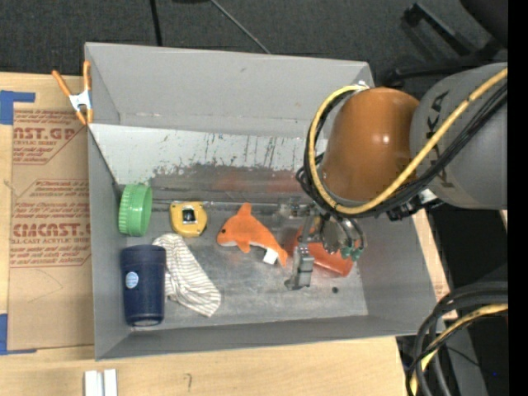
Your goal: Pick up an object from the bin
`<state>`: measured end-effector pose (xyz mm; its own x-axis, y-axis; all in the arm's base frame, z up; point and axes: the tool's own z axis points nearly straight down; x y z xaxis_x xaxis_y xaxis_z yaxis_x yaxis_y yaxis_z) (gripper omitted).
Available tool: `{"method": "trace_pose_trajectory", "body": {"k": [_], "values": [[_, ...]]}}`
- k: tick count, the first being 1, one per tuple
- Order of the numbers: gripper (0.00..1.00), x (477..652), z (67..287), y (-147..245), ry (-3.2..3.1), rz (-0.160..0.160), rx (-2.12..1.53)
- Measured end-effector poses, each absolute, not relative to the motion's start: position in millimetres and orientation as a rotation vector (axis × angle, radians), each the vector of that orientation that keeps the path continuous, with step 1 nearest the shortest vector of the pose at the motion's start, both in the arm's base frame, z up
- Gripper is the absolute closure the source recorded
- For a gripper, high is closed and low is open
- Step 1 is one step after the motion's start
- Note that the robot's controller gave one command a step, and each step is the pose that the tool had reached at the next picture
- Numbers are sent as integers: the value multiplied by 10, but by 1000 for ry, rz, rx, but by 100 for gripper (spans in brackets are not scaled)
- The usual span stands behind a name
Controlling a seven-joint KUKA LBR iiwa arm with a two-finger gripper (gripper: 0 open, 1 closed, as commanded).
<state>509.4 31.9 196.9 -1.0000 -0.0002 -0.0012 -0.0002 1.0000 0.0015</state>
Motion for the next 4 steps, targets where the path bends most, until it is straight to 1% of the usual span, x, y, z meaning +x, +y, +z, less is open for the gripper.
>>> {"method": "trace_pose_trajectory", "body": {"k": [1, 2, 3, 4], "values": [[0, 5094, 1969, 319, 3140, 2, 0], [0, 5271, 1557, 377, 3130, 4, 53], [100, 5466, 799, 312, 3126, 2, 269], [100, 5465, 799, 312, 3126, 2, 269]]}}
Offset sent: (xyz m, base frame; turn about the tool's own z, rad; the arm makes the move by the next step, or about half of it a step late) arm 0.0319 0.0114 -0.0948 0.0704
